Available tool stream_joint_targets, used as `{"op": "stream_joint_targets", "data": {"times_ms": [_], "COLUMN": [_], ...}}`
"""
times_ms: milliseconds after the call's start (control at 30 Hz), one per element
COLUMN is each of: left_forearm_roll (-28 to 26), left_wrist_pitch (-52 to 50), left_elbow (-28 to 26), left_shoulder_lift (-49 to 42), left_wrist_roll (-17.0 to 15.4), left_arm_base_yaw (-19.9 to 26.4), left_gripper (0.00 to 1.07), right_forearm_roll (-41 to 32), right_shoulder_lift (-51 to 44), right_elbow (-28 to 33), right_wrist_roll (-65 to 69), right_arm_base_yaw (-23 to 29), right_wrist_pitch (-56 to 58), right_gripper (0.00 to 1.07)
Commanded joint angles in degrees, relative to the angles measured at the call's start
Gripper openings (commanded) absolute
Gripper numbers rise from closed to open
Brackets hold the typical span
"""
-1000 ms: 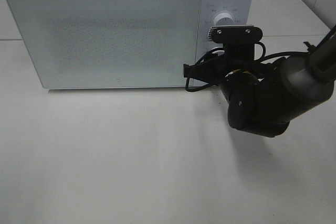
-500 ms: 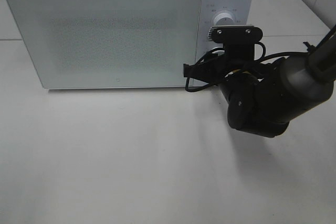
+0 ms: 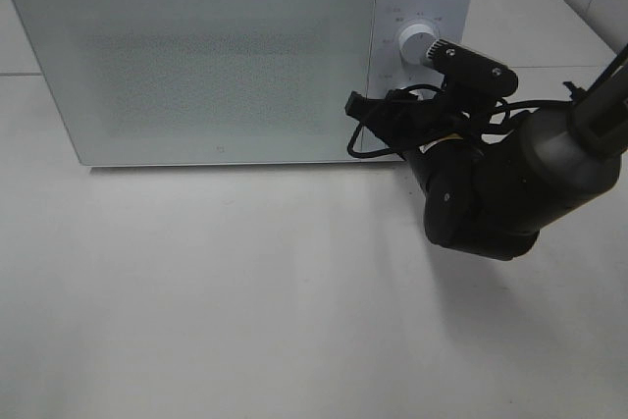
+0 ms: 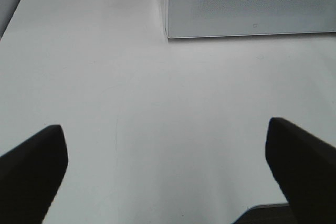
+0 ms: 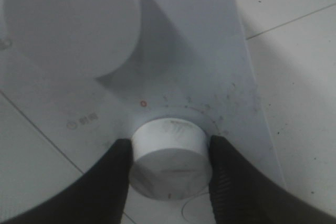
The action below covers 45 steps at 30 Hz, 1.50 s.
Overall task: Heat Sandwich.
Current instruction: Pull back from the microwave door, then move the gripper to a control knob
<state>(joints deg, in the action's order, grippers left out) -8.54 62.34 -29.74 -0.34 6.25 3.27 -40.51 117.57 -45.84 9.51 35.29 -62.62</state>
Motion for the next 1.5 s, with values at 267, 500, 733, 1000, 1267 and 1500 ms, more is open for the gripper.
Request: {"op": "stream_joint_targets", "data": {"times_ms": [267, 500, 733, 1000, 1267, 1500], "left_forearm_roll": [0.2, 0.2, 0.2, 0.2, 0.2, 0.2], "left_wrist_pitch": [-0.8, -0.8, -0.8, -0.8, -0.8, -0.8], "left_elbow": [0.1, 0.1, 0.1, 0.1, 0.1, 0.1], "left_shoulder_lift": [-0.9, -0.9, -0.9, -0.9, -0.9, -0.9], "left_wrist_roll": [0.2, 0.2, 0.2, 0.2, 0.2, 0.2], "left_arm_base_yaw": [-0.3, -0.3, -0.3, -0.3, -0.3, -0.3], "left_gripper": [0.98, 0.98, 0.98, 0.98, 0.98, 0.98], "right_forearm_roll": [0.6, 0.6, 0.6, 0.5, 0.2, 2.2], "right_shoulder_lift": [-0.6, -0.6, -0.5, -0.5, -0.3, -0.3], "right_elbow": [-0.5, -0.5, -0.4, -0.4, -0.4, -0.3], "right_wrist_roll": [27.3, 40.3, 56.4, 68.2, 72.4, 71.7], "right_arm_base_yaw": [0.2, 0.2, 0.2, 0.1, 0.1, 0.1], "right_wrist_pitch": [-5.2, -5.3, -8.6, -11.3, -11.1, -10.8], "right_gripper": [0.13, 0.14, 0.14, 0.14, 0.15, 0.16]}}
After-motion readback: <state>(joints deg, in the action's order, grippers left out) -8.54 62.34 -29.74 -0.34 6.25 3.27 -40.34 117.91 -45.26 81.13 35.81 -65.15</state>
